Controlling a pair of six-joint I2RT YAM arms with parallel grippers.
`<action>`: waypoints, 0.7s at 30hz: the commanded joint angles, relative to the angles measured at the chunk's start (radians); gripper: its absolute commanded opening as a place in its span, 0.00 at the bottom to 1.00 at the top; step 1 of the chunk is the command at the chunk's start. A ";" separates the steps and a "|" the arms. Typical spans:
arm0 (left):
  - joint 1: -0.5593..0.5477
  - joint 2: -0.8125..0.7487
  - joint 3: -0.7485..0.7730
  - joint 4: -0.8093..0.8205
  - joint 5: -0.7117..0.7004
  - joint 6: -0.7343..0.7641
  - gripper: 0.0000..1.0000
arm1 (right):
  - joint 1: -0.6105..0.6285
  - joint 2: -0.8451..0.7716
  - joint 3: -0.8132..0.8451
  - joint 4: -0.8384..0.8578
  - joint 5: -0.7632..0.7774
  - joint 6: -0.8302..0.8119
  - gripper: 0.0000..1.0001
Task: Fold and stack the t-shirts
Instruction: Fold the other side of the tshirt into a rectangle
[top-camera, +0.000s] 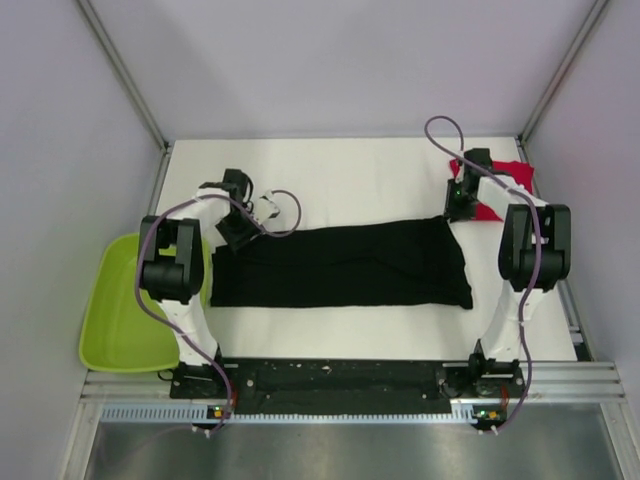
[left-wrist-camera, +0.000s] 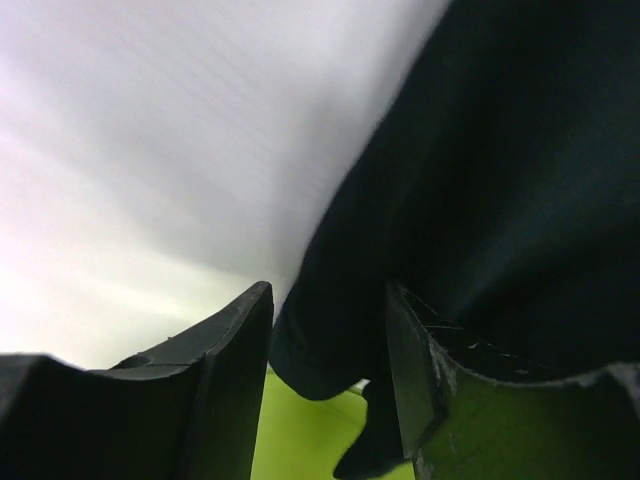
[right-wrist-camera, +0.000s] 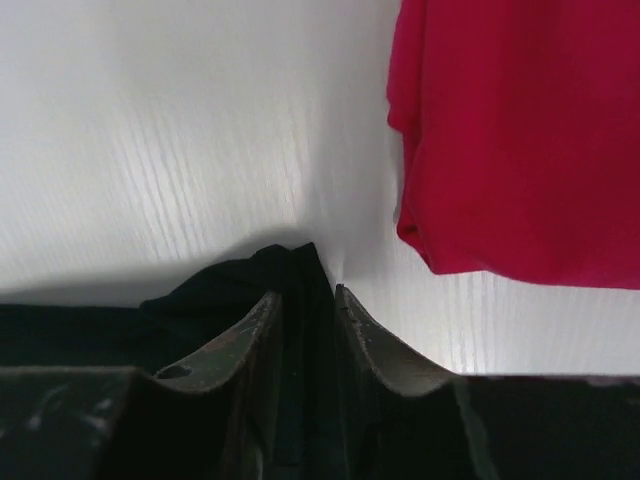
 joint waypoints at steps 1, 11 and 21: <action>0.009 -0.116 0.046 -0.148 0.163 0.042 0.55 | -0.011 -0.044 0.090 -0.007 0.068 -0.033 0.42; 0.005 -0.151 0.155 -0.294 0.236 0.062 0.37 | -0.009 -0.496 -0.281 -0.107 0.101 0.088 0.53; -0.003 -0.184 0.026 -0.344 0.177 0.079 0.44 | -0.009 -0.687 -0.540 -0.145 0.004 0.188 0.58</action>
